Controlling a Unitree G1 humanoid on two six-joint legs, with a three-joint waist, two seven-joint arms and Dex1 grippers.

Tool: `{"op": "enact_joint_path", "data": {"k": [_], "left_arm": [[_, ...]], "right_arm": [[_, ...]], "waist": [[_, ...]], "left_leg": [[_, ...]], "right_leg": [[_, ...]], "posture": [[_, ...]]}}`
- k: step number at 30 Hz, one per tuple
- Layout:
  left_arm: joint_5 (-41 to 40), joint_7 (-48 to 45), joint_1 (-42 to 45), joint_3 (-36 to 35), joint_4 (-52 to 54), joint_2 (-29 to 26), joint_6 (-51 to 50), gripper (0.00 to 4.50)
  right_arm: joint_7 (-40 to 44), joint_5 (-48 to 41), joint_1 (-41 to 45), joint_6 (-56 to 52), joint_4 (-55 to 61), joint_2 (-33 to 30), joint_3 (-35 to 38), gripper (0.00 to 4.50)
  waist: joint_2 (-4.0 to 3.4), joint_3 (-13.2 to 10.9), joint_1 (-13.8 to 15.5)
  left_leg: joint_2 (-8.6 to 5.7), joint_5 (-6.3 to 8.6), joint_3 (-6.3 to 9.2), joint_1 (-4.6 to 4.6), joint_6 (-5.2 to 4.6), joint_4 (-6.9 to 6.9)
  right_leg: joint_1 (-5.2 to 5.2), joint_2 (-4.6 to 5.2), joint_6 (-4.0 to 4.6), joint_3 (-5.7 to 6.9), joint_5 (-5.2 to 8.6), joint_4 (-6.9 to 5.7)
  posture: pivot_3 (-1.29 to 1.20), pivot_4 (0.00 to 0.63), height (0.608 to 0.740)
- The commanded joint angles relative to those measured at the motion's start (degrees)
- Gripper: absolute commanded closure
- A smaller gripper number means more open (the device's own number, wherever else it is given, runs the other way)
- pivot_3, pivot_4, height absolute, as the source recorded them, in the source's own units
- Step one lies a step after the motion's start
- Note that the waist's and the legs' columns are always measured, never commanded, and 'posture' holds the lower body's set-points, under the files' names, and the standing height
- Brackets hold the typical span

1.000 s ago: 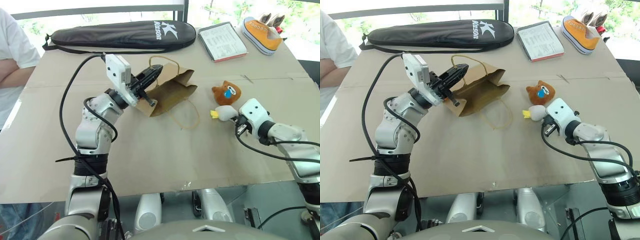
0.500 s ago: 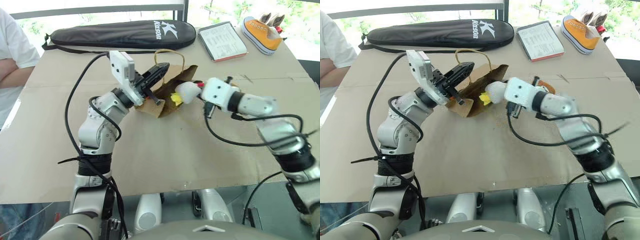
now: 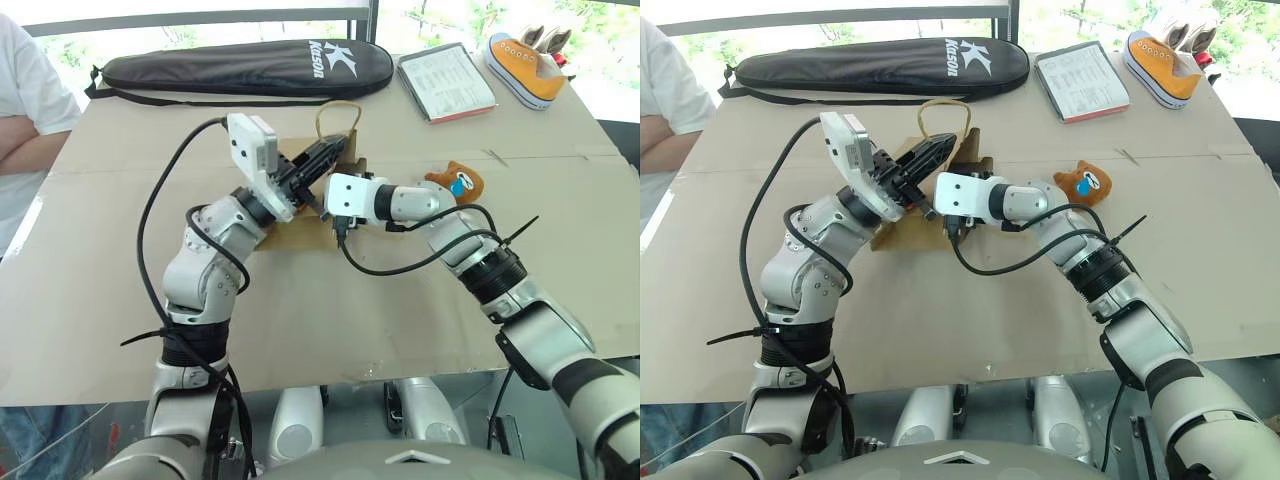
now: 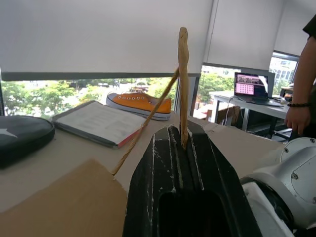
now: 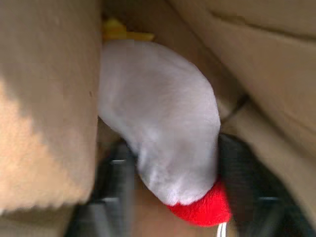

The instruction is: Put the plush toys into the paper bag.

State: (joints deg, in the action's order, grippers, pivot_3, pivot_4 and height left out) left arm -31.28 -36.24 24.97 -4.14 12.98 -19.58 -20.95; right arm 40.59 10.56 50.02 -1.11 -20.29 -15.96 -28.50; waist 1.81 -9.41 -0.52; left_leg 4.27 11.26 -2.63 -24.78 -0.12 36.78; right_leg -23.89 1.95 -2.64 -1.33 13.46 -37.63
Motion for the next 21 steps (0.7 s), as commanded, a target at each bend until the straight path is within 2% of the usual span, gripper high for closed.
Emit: {"op": "enact_joint_path", "data": {"k": [1,6,10,13,15,18,21], "left_arm": [[0.2,0.9,-1.1,-2.0,2.9,-0.8,1.4,4.5],[0.9,1.1,-1.8,-2.2,2.2,-1.1,2.3,4.5],[1.5,1.2,-1.1,-2.3,1.2,-1.1,3.0,4.5],[1.7,1.1,-0.3,-2.5,0.1,-1.0,3.6,4.5],[1.8,0.9,-0.1,-2.5,-0.3,-1.0,3.8,4.5],[2.0,0.4,0.2,-2.4,-1.0,-1.0,4.3,4.5],[2.0,0.3,0.4,-2.4,-1.1,-1.2,4.3,4.5]], "right_arm": [[5.5,-5.1,-3.9,-4.8,12.1,-3.8,5.0,0.97],[8.0,-14.2,-11.7,-18.1,30.2,-8.0,13.4,0.97],[6.2,-18.9,-17.1,-27.9,38.0,-12.0,21.6,0.97],[-0.2,-15.0,-19.8,-29.8,31.6,-15.0,26.0,0.97],[-4.9,-11.1,-18.4,-31.0,24.5,-15.5,25.1,0.97],[-7.1,-7.7,-16.1,-30.1,14.4,-15.2,21.8,0.97],[-7.4,-7.6,-14.1,-28.2,7.8,-13.1,21.1,1.91]], "waist": [[0.0,0.0,0.0],[-0.01,0.0,-0.1],[0.0,0.0,-0.1],[0.02,0.0,0.3],[0.02,0.0,0.1],[0.01,0.0,-0.4],[0.01,0.0,-0.6]], "left_leg": [[0.0,0.0,0.0,0.02,0.0,0.0],[0.04,0.0,0.04,0.07,0.0,-0.11],[0.03,0.0,0.0,0.08,0.0,-0.09],[0.02,0.0,0.03,0.08,0.0,-0.05],[0.01,0.0,-0.07,0.08,0.01,0.03],[0.0,0.0,-0.1,0.08,0.0,0.07],[0.0,0.0,-0.08,0.1,0.0,-0.01]], "right_leg": [[0.01,0.0,0.0,0.01,0.0,-0.01],[-0.01,-0.04,0.01,0.03,0.01,-0.06],[-0.01,-0.04,0.01,0.01,0.01,-0.04],[0.04,-0.03,0.04,0.04,0.02,0.0],[0.04,0.01,0.22,-0.02,0.12,0.01],[0.04,0.01,0.23,-0.07,0.12,-0.01],[-0.01,-0.07,0.03,-0.13,0.01,-0.04]], "posture": [[0.0,0.15,0.74],[0.0,0.15,0.74],[0.0,0.15,0.74],[0.0,0.15,0.74],[0.0,0.15,0.74],[0.0,0.15,0.74],[0.0,0.15,0.74]]}}
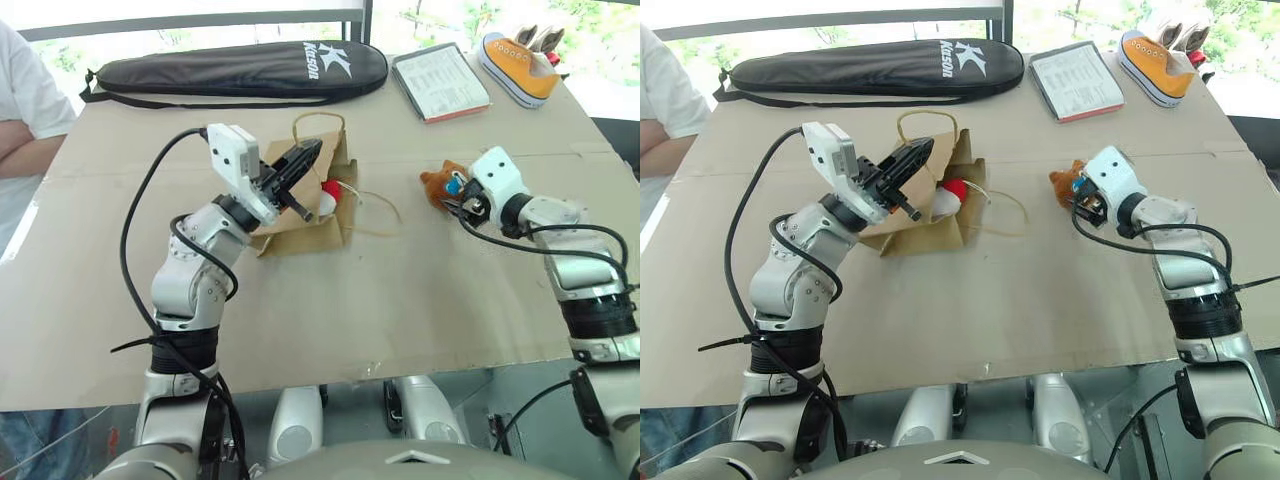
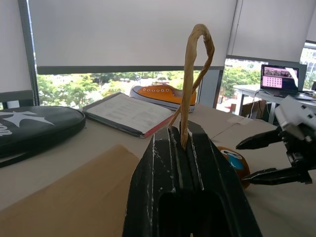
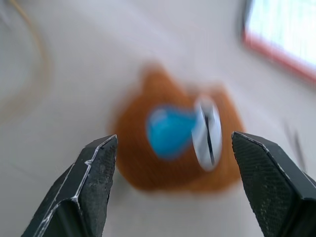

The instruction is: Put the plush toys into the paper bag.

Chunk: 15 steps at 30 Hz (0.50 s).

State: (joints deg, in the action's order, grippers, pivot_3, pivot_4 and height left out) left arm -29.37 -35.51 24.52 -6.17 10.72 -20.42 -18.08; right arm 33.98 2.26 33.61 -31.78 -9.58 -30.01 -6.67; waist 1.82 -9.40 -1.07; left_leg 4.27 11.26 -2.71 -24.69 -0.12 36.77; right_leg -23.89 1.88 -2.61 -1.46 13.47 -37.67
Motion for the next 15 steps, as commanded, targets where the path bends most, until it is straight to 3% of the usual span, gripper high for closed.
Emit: {"op": "enact_joint_path", "data": {"k": [1,5,6,11,15], "left_arm": [[0.0,-0.6,0.8,-0.4,1.3,-0.4,1.4,4.5],[-2.8,-2.5,0.0,-1.6,2.8,-1.0,0.3,4.5],[-3.7,-3.0,-0.3,-1.9,3.3,-1.2,0.0,4.5],[-9.0,-5.6,-0.1,-4.2,3.2,-2.4,-2.3,4.5],[-11.8,-7.4,1.1,-5.1,1.5,-2.9,-3.9,4.5]], "right_arm": [[-1.1,0.8,2.6,3.4,-4.1,1.4,-0.7,2.36],[-0.9,0.0,1.8,8.2,-4.1,1.5,0.6,4.22],[-0.8,-0.5,1.4,9.8,-3.5,1.4,1.2,4.46],[5.5,-7.0,-4.6,17.8,9.2,0.0,4.2,4.46],[9.1,-10.8,-6.0,15.4,21.1,1.5,0.9,4.46]], "waist": [[0.0,0.0,-0.1],[0.0,0.0,0.2],[0.0,0.0,0.2],[-0.01,0.0,0.4],[-0.04,0.0,0.0]], "left_leg": [[0.0,0.0,0.01,0.01,0.0,-0.05],[0.01,0.0,0.04,-0.01,0.0,-0.13],[0.01,0.0,0.03,-0.02,0.0,-0.13],[0.01,0.0,0.03,-0.02,0.0,-0.12],[0.02,0.0,0.04,0.0,0.0,-0.13]], "right_leg": [[-0.01,-0.03,-0.02,-0.01,0.0,0.0],[-0.03,-0.04,-0.03,0.01,0.0,0.05],[-0.03,-0.03,-0.03,0.01,-0.01,0.05],[-0.02,-0.01,-0.04,0.02,0.0,0.07],[-0.03,-0.02,-0.06,0.01,0.0,0.05]], "posture": [[0.0,0.15,0.74],[0.0,0.15,0.74],[0.0,0.15,0.74],[0.0,0.15,0.74],[0.0,0.15,0.74]]}}
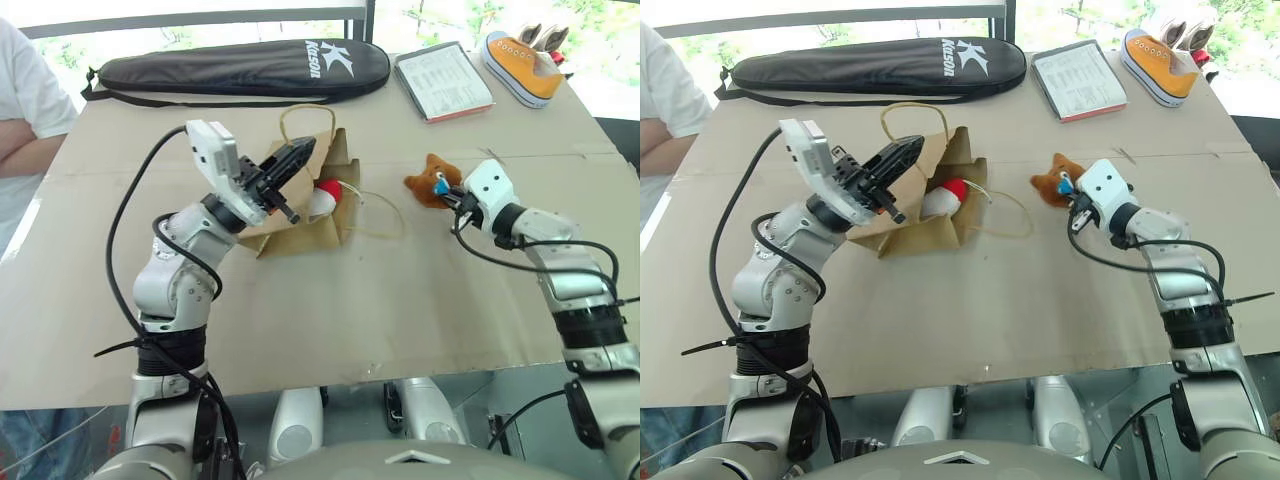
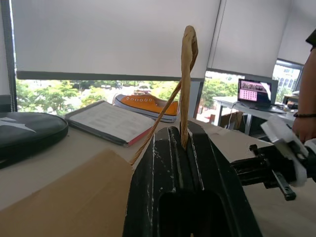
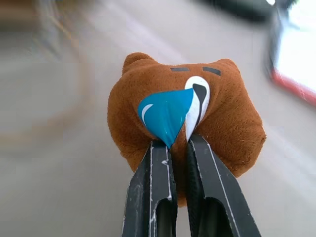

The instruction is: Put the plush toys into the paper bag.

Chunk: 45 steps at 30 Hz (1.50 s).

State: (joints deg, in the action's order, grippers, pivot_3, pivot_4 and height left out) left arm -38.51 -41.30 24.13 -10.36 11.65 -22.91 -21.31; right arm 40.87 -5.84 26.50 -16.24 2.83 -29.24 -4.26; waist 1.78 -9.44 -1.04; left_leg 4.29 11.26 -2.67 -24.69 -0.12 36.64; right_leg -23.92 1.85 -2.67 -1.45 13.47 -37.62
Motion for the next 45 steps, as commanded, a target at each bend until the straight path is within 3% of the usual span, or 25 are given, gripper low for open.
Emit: {"op": "enact_joint_path", "data": {"k": [1,6,10,18,28,35,40,45], "left_arm": [[-3.1,-1.9,1.8,-1.0,0.4,-0.4,-0.9,4.5],[-2.9,-3.0,3.1,0.1,-0.7,-0.4,-1.4,4.5],[-2.1,-2.8,4.0,1.3,-0.8,-0.2,-2.1,4.5],[0.4,-1.2,2.4,2.5,1.2,-0.7,-1.7,4.5],[-2.9,-0.1,-1.2,3.3,7.5,0.7,-4.1,4.5],[-2.7,0.0,-2.2,2.1,7.2,0.0,-3.5,4.5],[-3.1,0.7,-2.9,2.9,8.2,1.3,-3.7,4.5],[-3.2,0.9,-4.6,3.0,9.2,1.5,-3.7,4.5]], "right_arm": [[2.7,-2.6,1.4,-0.5,10.0,1.2,-2.9,4.46],[4.0,-1.0,5.9,-1.3,8.4,5.8,-10.0,4.46],[6.7,3.7,11.4,4.6,-1.1,10.2,-18.3,4.46],[11.6,6.2,15.3,12.2,-8.8,13.2,-22.3,4.46],[12.7,13.1,20.9,21.0,-23.9,18.4,-26.3,4.46],[16.3,9.3,18.0,15.6,-18.7,16.1,-23.2,4.46],[8.2,9.1,21.2,19.8,-28.2,24.4,-20.6,4.46],[7.6,9.2,22.5,25.6,-35.8,28.4,-19.5,4.46]], "waist": [[0.01,0.0,0.0],[0.01,0.0,0.2],[0.03,0.0,0.3],[0.04,0.0,0.4],[0.03,0.0,0.1],[0.03,0.0,0.4],[0.03,0.0,-0.3],[0.03,0.0,-0.1]], "left_leg": [[0.0,0.0,0.01,0.03,0.0,0.0],[0.01,0.0,0.04,0.02,0.0,0.03],[0.0,0.0,0.01,-0.03,0.0,0.1],[0.0,0.0,0.06,-0.08,0.01,0.09],[0.03,0.0,0.07,-0.01,0.01,0.08],[0.02,0.0,0.07,-0.03,0.01,0.1],[0.05,0.0,0.05,0.06,0.01,0.09],[0.09,0.0,0.1,0.02,0.01,0.02]], "right_leg": [[0.01,-0.01,-0.01,0.0,0.0,-0.01],[0.02,-0.02,0.03,0.03,0.0,-0.03],[0.03,0.02,0.03,0.04,0.0,0.01],[0.02,0.02,0.02,0.1,0.0,0.01],[0.01,-0.01,0.03,0.09,0.0,-0.08],[0.04,0.03,0.03,0.1,0.0,-0.06],[0.02,-0.04,0.05,0.07,0.0,-0.15],[0.0,-0.09,0.04,0.09,0.0,-0.1]], "posture": [[0.0,0.15,0.74],[0.0,0.15,0.74],[0.0,0.15,0.74],[0.0,0.15,0.74],[0.0,0.15,0.74],[0.0,0.15,0.74],[0.0,0.15,0.74],[0.0,0.15,0.74]]}}
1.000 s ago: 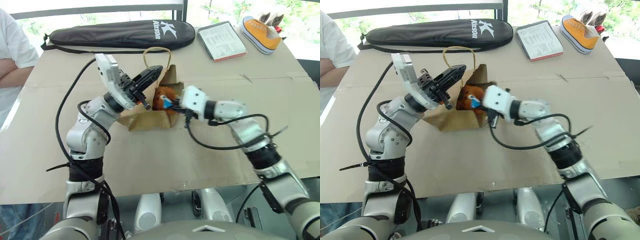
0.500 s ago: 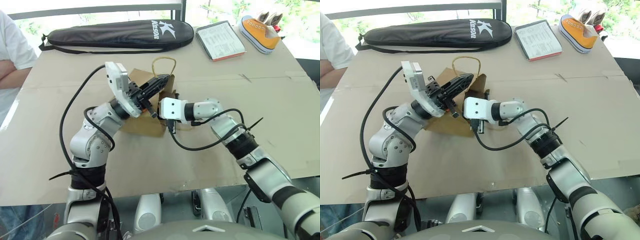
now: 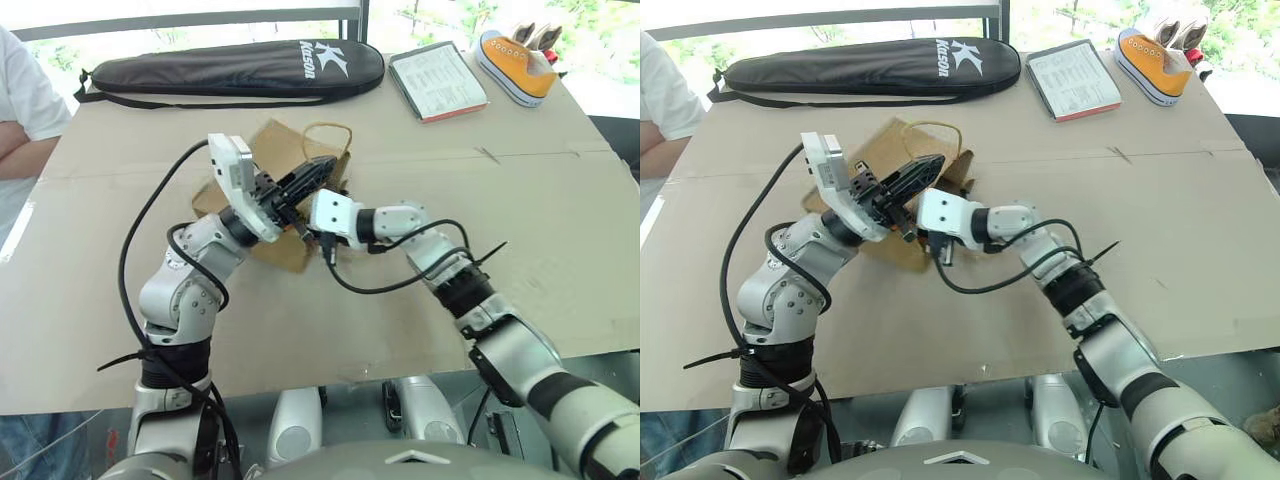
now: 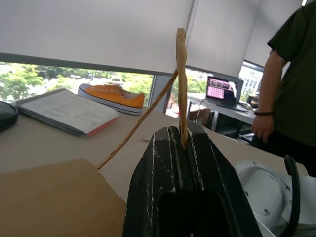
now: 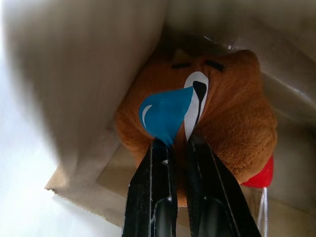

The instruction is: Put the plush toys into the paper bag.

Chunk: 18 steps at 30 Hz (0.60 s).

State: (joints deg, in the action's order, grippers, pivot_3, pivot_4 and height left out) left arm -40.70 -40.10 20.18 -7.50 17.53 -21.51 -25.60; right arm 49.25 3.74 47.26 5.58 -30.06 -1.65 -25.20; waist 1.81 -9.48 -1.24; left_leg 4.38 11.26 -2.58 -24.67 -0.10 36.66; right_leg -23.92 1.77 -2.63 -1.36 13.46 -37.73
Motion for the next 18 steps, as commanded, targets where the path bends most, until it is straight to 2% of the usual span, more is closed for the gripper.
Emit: {"op": "enact_joint_path", "data": {"k": [1,5,10,14,18], "left_arm": [[-0.9,-0.2,-0.9,0.0,3.4,0.0,0.7,4.5],[0.5,-0.6,-2.2,-0.5,3.1,-1.0,2.0,4.5],[2.0,-1.2,-3.7,-2.6,1.5,-3.0,4.3,4.5],[2.7,-1.7,-4.2,-4.5,-0.6,-4.5,6.0,4.5],[1.7,-2.6,-3.2,-6.3,-3.1,-4.3,7.4,4.5]], "right_arm": [[0.0,-0.8,1.8,4.3,-3.9,0.9,1.8,4.46],[1.7,-1.6,0.9,6.0,-4.2,-0.3,3.1,3.21],[1.6,-0.6,-1.9,4.9,2.2,-4.4,3.3,0.69],[1.3,-1.0,-6.5,-0.5,12.3,-8.7,4.3,0.69],[0.7,-4.8,-11.8,-11.9,26.5,-11.4,7.3,0.69]], "waist": [[0.0,0.0,0.3],[0.0,0.0,0.5],[-0.01,0.0,0.5],[-0.01,0.0,0.5],[-0.01,0.0,0.5]], "left_leg": [[-0.01,0.0,-0.01,-0.02,0.0,-0.01],[-0.06,0.0,-0.06,-0.05,0.0,0.01],[-0.06,0.0,-0.06,-0.02,0.0,0.0],[-0.06,0.0,-0.07,-0.03,0.01,-0.03],[-0.05,0.0,-0.06,-0.02,0.01,-0.04]], "right_leg": [[0.0,0.03,0.0,0.0,0.0,0.02],[0.01,0.13,0.0,0.0,0.0,0.06],[0.0,0.12,0.01,0.0,0.0,0.04],[-0.01,0.13,0.01,0.0,0.01,0.06],[-0.02,0.13,0.01,0.01,0.01,0.04]], "posture": [[0.0,0.15,0.74],[0.0,0.15,0.74],[0.0,0.15,0.74],[0.0,0.15,0.74],[0.0,0.15,0.74]]}}
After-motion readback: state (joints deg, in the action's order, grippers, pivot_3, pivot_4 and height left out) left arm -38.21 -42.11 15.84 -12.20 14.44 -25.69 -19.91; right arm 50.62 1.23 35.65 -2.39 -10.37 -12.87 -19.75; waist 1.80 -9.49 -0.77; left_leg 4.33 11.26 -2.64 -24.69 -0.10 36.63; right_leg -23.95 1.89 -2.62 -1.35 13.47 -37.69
